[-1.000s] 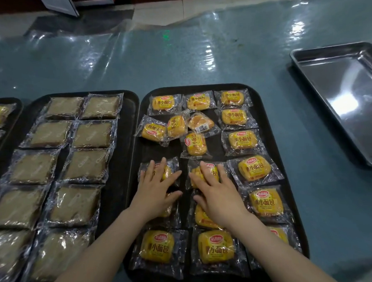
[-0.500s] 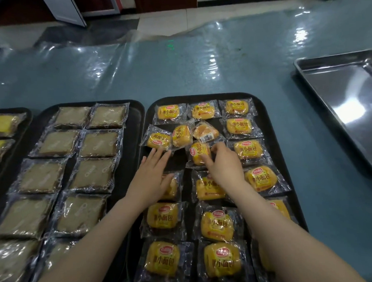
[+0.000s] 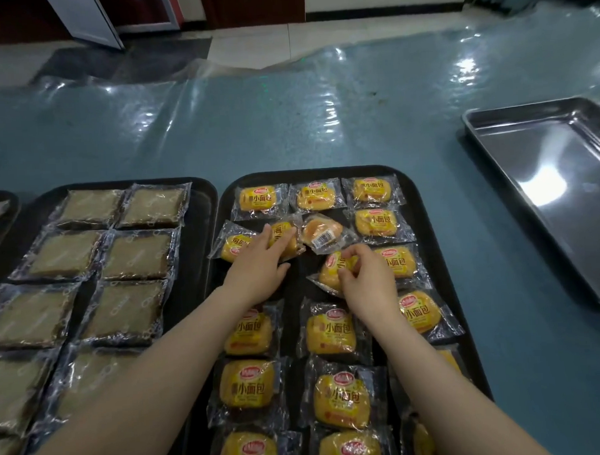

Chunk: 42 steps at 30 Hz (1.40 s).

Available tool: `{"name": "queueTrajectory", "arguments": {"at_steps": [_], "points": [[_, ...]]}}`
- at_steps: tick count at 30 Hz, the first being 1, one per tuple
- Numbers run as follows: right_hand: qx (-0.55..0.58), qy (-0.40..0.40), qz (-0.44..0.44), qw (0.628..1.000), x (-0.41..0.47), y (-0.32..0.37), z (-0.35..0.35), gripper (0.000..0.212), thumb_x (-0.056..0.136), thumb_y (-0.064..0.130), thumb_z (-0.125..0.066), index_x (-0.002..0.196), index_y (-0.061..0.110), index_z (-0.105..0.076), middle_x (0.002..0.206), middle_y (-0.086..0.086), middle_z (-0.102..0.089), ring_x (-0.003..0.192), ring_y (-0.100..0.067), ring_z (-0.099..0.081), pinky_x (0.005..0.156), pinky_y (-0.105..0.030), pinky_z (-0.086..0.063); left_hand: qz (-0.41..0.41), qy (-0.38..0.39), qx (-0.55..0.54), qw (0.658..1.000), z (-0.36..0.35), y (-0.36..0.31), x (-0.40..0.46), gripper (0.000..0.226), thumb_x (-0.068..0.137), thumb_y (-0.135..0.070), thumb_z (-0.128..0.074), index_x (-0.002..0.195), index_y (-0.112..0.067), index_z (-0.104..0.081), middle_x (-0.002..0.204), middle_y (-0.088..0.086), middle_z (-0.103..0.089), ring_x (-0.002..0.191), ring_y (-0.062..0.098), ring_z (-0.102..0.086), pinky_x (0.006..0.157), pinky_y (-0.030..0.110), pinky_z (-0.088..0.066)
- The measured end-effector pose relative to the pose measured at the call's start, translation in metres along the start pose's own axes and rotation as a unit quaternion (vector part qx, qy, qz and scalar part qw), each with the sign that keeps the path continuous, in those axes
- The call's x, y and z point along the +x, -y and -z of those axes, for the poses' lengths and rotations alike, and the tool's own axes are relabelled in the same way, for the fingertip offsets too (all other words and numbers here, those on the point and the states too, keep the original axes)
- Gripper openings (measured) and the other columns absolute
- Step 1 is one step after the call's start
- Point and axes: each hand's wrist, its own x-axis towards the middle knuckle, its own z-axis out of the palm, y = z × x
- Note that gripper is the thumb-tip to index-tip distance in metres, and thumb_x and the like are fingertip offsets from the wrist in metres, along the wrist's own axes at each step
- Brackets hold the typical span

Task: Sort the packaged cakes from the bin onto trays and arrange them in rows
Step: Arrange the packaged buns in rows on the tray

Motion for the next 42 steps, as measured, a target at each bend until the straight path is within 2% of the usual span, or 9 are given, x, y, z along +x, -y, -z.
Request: {"name": "queueTrajectory", "arguments": {"at_steps": [8,14,17,21,25,29,36,39,42], "points": [[-0.1,0.002,0.06,0.993,-0.008,0.0,0.003,0.005,0.09,0.033,-0.061,0.094,0.032,-0.059,0.076,0.014,-0.06,0.07,-0.01,-0.06,0.069,-0.034,-0.053,0.031,-0.071,-0.137,0.988,0.006,0.003,0.012,0.043,0.1,-0.028,-0.035,0.141,-0.039,-0.034,0.153,0.003,-0.027,0.136,0.025,-0.033,0.105,0.039,-0.034],[-0.192,0.075,0.181,0.962,0.005,-0.014,0.001,0.046,0.085,0.035,-0.068,0.129,0.03,-0.057,0.13,0.004,-0.049,0.124,-0.02,-0.041,0.104,-0.036,-0.035,0.022,-0.161,-0.266,0.95,0.016,0.01,0.002,0.041,0.1,-0.024,-0.039,0.141,-0.028,-0.038,0.134,-0.005,-0.051,0.114,0.003,-0.045,0.087,0.017,-0.036],[-0.223,0.093,0.165,0.956,0.005,-0.015,-0.006,0.057,0.085,0.047,-0.064,0.138,0.034,-0.046,0.136,0.001,-0.04,0.126,-0.024,-0.034,0.103,-0.04,-0.036,0.031,-0.161,-0.294,0.942,0.015,0.013,-0.002,0.041,0.099,-0.025,-0.039,0.141,-0.03,-0.038,0.127,-0.011,-0.049,0.109,-0.001,-0.042,0.078,0.008,-0.032],[-0.276,0.11,0.141,0.944,0.001,-0.008,-0.015,0.066,0.086,0.064,-0.048,0.144,0.035,-0.035,0.132,-0.004,-0.035,0.119,-0.025,-0.034,0.093,-0.04,-0.043,0.046,-0.165,-0.31,0.935,0.014,0.018,-0.008,0.042,0.099,-0.025,-0.04,0.141,-0.029,-0.038,0.134,-0.01,-0.048,0.117,0.003,-0.042,0.092,0.021,-0.036],[-0.253,0.029,0.22,0.942,-0.011,-0.011,-0.015,0.042,0.094,0.047,-0.047,0.13,0.028,-0.056,0.131,-0.005,-0.047,0.118,-0.026,-0.043,0.093,-0.042,-0.042,0.039,-0.201,-0.288,0.936,0.012,0.027,-0.016,0.035,0.098,-0.024,-0.042,0.132,-0.032,-0.049,0.116,-0.021,-0.051,0.103,-0.008,-0.046,0.077,0.007,-0.036],[-0.2,0.088,0.266,0.939,-0.016,-0.021,-0.015,0.033,0.093,0.031,-0.055,0.124,0.025,-0.064,0.13,0.001,-0.053,0.121,-0.021,-0.042,0.1,-0.039,-0.042,0.04,-0.227,-0.285,0.931,0.012,0.032,-0.019,0.034,0.098,-0.023,-0.043,0.13,-0.032,-0.05,0.119,-0.02,-0.052,0.104,-0.009,-0.047,0.079,0.007,-0.036],[-0.132,0.061,0.243,0.959,0.005,-0.013,-0.013,0.027,0.089,0.033,-0.062,0.116,0.029,-0.068,0.12,0.007,-0.056,0.111,-0.015,-0.045,0.093,-0.039,-0.043,0.022,-0.17,-0.16,0.972,0.004,0.04,-0.018,0.042,0.097,-0.02,-0.044,0.137,-0.033,-0.044,0.15,-0.003,-0.033,0.135,0.013,-0.029,0.107,0.035,-0.028],[-0.13,-0.001,0.166,0.977,0.031,-0.003,-0.016,0.043,0.085,0.04,-0.065,0.127,0.029,-0.057,0.125,0.007,-0.052,0.119,-0.014,-0.042,0.097,-0.038,-0.044,-0.003,-0.105,-0.065,0.992,-0.004,0.042,-0.024,0.06,0.093,-0.025,-0.052,0.144,-0.039,-0.022,0.156,0.0,-0.018,0.141,0.021,-0.017,0.114,0.042,-0.012],[-0.166,0.049,0.098,0.98,0.053,0.008,-0.024,0.066,0.081,0.05,-0.067,0.139,0.03,-0.041,0.14,0.004,-0.043,0.128,-0.02,-0.04,0.099,-0.04,-0.043,-0.011,-0.057,-0.009,0.998,-0.015,0.043,-0.029,0.082,0.089,-0.038,-0.055,0.143,-0.048,0.007,0.157,-0.003,0.012,0.143,0.019,0.008,0.113,0.041,0.005]]}}
